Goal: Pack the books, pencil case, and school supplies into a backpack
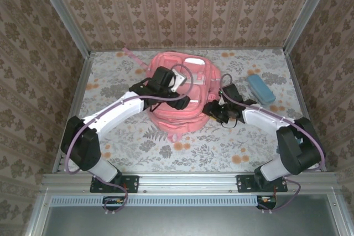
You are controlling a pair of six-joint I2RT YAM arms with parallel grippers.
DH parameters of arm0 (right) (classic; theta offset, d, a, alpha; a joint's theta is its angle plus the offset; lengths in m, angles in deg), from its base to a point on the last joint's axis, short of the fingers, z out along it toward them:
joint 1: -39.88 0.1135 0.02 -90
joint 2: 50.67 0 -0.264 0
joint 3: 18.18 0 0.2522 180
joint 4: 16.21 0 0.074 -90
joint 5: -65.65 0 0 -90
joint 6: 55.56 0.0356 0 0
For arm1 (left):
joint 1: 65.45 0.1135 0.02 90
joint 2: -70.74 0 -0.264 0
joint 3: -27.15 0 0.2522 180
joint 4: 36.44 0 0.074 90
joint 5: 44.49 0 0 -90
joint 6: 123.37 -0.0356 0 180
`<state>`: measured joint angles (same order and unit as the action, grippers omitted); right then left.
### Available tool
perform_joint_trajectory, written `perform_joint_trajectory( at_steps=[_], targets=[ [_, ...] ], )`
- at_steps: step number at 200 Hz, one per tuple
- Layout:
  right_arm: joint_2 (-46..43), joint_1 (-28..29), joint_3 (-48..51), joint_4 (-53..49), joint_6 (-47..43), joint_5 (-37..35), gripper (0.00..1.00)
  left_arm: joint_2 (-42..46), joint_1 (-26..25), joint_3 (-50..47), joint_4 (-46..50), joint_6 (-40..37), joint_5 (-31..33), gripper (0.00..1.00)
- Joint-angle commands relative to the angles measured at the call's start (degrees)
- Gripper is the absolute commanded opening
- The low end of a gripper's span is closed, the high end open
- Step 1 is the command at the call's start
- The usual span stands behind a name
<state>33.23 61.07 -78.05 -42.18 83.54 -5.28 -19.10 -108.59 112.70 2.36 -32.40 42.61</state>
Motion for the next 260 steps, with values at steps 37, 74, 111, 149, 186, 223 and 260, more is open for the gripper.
perform_joint_trajectory(
  at_steps=[37,74,111,149,186,223,260],
  targets=[
    [-8.3,-9.7,-2.4,-9.2,-6.0,-3.6,0.76,-8.2,-6.5,7.1,7.6,-11.7,7.9,0.91],
    [-9.2,-11.6,-2.7,-9.9,-6.6,-2.7,0.77,-12.8,-7.0,9.0,7.8,-16.2,9.6,0.82],
    [-9.2,-11.6,-2.0,-9.6,-6.1,-1.8,0.78,-14.5,-6.2,9.6,8.6,-19.1,4.8,0.83],
    [-8.8,-11.5,-1.7,-8.9,-5.4,-1.2,0.78,-17.1,-5.6,11.2,8.7,-21.0,7.4,0.84],
    [-8.4,-11.5,-2.5,-9.6,-6.1,-1.5,0.79,-18.6,-5.8,12.1,9.1,-25.3,7.2,0.81],
    [-8.2,-11.5,-3.0,-10.1,-6.3,-1.5,0.79,-19.4,-5.9,12.8,9.6,-28.9,7.5,0.77],
    [-8.2,-11.6,-3.4,-10.6,-6.6,-1.7,0.79,-19.3,-6.0,13.3,9.5,-30.7,9.0,0.59]
  ],
)
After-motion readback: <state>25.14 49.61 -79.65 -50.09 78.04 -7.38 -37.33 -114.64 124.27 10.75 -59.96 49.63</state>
